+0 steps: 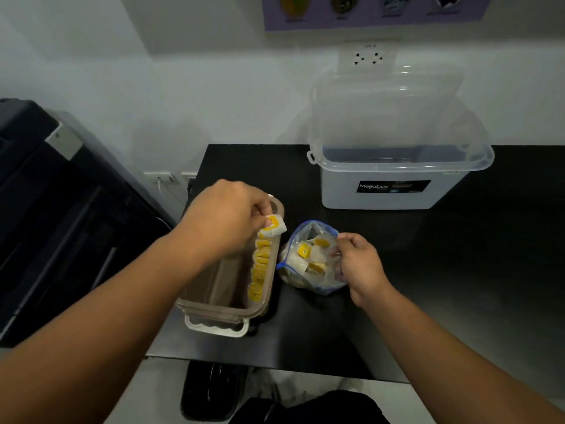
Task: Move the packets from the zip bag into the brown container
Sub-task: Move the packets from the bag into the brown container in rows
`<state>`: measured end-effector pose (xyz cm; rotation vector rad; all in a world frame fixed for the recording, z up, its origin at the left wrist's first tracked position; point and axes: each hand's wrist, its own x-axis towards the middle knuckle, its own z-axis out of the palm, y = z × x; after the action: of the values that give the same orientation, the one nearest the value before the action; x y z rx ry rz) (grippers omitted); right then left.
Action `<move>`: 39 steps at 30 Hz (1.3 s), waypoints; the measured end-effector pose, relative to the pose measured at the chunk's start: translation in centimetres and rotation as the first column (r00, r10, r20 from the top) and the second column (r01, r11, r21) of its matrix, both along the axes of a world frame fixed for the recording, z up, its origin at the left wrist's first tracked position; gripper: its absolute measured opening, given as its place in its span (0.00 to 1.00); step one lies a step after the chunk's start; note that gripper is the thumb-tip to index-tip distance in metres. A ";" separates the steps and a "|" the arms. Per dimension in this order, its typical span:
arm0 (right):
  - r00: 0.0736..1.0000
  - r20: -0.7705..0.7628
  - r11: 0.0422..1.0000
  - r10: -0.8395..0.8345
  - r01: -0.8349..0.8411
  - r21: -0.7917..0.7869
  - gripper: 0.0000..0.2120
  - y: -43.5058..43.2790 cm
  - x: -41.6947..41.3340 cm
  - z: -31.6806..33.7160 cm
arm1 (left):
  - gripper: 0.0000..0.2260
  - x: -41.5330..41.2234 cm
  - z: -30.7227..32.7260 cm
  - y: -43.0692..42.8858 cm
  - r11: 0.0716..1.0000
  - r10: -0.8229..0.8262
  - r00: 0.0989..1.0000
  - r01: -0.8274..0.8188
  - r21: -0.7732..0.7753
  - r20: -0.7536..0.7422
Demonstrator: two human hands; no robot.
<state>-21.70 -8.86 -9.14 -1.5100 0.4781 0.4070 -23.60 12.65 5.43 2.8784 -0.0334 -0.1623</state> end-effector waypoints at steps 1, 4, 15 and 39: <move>1.000 0.000 1.000 -0.023 0.023 -0.002 0.08 0.4 -0.1 0.0 | 0.03 -0.2 0.3 1.0 1.000 -0.010 1.000 0.010 0.012 -0.008; 0.994 0.002 0.994 -0.106 0.106 -0.014 0.08 1.4 -0.5 -0.3 | 0.04 -0.8 -0.1 3.4 0.996 -0.074 0.994 0.078 0.052 -0.084; 0.938 0.065 0.941 -0.340 0.339 0.016 0.07 3.2 -2.4 -0.3 | 0.04 -1.2 -8.5 5.5 0.911 -0.372 0.810 0.412 -0.013 -0.453; 0.886 0.053 0.886 -0.461 0.456 0.083 0.07 4.8 -4.2 -1.0 | 0.05 -0.7 -12.0 5.3 0.907 -0.392 0.701 0.402 -0.124 -0.596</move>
<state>-25.87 -4.09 -10.17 -1.2876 0.7364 -0.0040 -24.32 17.94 -6.60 2.6373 -0.5366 -1.1733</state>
